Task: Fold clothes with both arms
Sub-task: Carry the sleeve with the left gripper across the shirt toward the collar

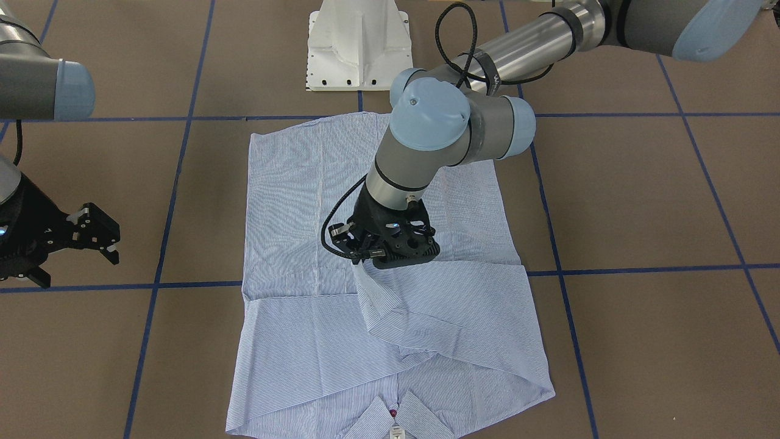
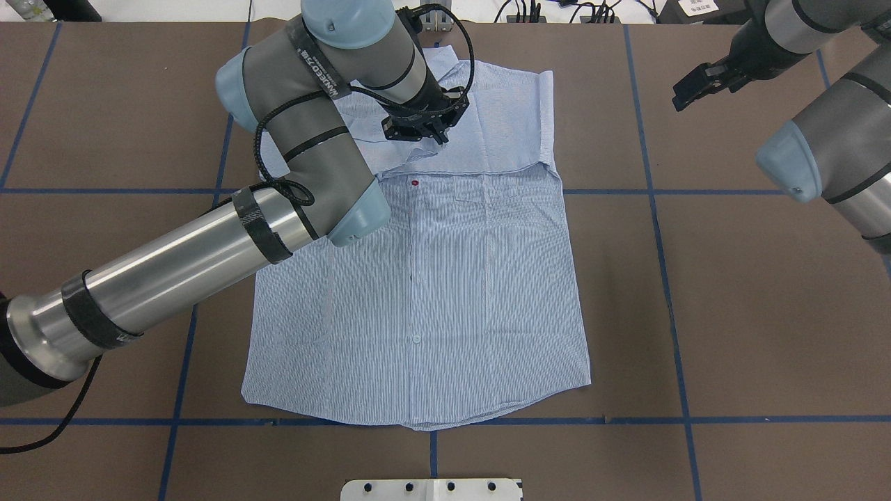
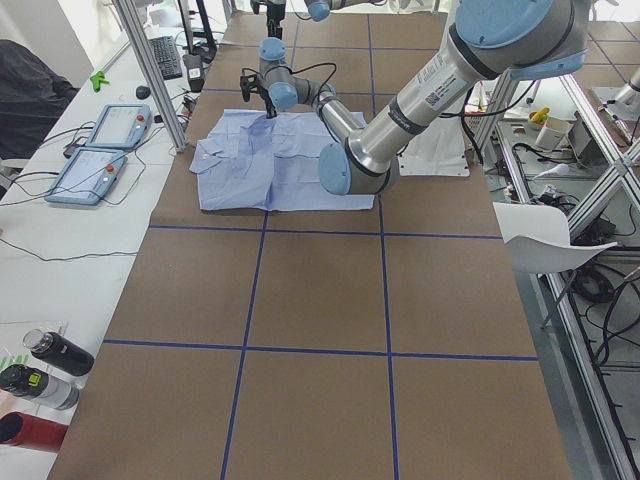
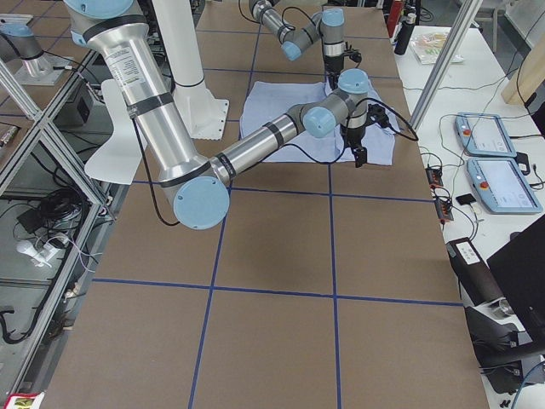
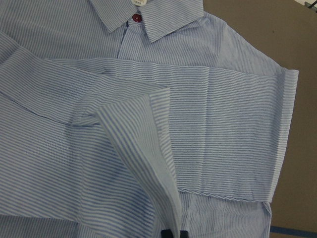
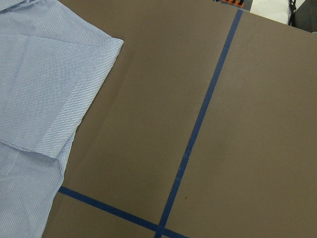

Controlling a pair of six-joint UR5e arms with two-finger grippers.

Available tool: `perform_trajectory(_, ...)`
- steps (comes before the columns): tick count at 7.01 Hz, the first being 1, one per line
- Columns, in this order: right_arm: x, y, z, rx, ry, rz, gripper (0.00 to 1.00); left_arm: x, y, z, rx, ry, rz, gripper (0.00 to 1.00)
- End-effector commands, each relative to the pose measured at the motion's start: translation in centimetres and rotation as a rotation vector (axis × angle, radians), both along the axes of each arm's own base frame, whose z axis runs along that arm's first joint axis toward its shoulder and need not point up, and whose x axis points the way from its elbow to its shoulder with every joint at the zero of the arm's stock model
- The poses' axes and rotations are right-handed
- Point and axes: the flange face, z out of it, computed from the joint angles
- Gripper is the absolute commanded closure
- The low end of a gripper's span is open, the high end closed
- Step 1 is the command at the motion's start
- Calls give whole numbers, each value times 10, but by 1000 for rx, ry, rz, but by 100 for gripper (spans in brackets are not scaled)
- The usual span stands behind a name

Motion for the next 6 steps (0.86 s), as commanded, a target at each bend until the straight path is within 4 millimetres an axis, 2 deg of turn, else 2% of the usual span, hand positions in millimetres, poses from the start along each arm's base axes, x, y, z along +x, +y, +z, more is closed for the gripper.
perform_trajectory(1,0,0,-2,-10,-5,12,1,8,3,-20,-22,20,-8,100)
perform_trajectory(3,-2,1,-3,-9,-7,11,1,1,6,-34,-25,40,-18,100)
perform_trajectory(4,-2,1,-3,-10,-7,12,1,-11,2,-38,-19,50,-28,100)
perform_trajectory(6,-3,1,-3,-11,-6,12,1,-9,2,-32,-17,46,-29,100)
